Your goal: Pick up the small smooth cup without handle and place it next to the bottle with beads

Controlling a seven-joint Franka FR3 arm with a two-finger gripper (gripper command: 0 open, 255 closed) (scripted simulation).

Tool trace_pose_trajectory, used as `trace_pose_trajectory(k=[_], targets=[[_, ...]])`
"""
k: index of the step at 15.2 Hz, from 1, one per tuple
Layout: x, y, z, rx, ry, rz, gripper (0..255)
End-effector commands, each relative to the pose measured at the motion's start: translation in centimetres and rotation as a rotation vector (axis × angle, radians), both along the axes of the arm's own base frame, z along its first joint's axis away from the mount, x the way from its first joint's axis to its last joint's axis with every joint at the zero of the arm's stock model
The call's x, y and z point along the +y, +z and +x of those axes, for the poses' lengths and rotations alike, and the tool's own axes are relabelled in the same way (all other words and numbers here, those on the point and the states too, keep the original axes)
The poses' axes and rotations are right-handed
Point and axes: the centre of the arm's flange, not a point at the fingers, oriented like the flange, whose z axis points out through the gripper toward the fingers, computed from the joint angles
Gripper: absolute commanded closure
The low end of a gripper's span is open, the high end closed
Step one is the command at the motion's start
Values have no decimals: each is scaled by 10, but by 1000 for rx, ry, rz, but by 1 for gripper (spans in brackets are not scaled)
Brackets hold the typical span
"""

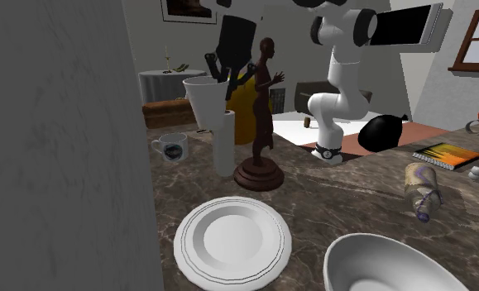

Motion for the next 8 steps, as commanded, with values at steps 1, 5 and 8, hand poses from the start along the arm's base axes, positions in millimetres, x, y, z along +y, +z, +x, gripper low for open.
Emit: trace_pose_trajectory(k=[1, 5, 8], targets=[[24, 3, -10, 0, -1, 0, 255], [72, 3, -33, 0, -1, 0, 255], [107, 3, -50, 0, -1, 0, 255]])
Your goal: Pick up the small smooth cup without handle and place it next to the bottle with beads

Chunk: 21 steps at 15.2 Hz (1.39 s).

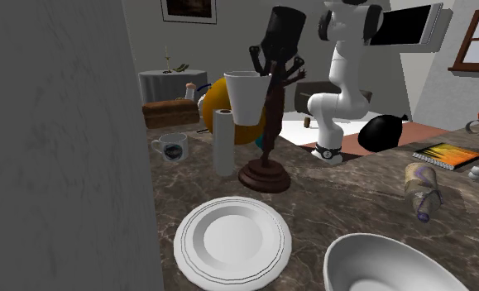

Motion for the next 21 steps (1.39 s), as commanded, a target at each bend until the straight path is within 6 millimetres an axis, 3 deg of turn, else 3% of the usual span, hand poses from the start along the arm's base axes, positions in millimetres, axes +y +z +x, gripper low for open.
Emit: trace_pose_trajectory(k=[1, 21], targets=[[22, -11, -14, 43, -6, 8, 255], [260, -10, -127, 43, -6, 8, 255]])
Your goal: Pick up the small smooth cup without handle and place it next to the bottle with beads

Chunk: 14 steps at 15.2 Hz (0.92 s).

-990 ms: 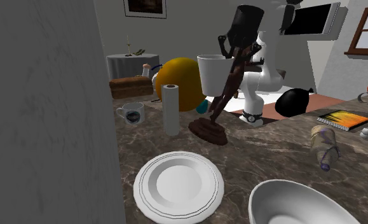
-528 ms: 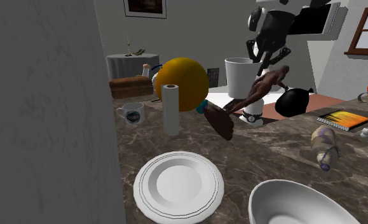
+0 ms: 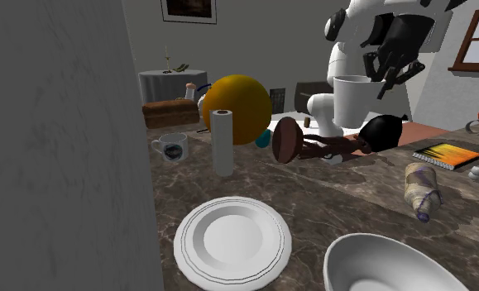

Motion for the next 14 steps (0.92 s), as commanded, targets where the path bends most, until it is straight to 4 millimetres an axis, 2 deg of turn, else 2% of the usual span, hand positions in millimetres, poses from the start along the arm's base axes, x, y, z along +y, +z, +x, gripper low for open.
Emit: trace_pose_trajectory(k=[1, 14], targets=[[20, 2, -13, 0, -2, 0, 255], [175, 2, -87, 0, -2, 0, 255]])
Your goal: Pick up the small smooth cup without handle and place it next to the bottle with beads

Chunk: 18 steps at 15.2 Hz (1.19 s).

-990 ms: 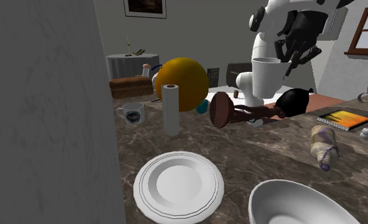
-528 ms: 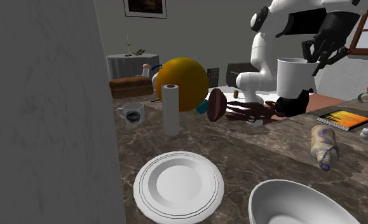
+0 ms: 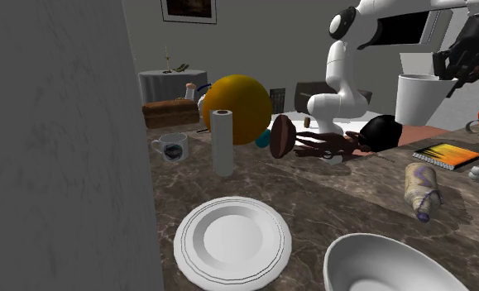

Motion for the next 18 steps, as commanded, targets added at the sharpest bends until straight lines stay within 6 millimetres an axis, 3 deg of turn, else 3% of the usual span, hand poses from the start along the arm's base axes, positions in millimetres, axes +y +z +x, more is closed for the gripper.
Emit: trace_pose_trajectory(k=[1, 9, 18], targets=[[26, 0, -12, 0, -1, 1, 255], [117, 0, -55, 0, -1, 1, 255], [117, -47, -55, 0, -1, 1, 255]])
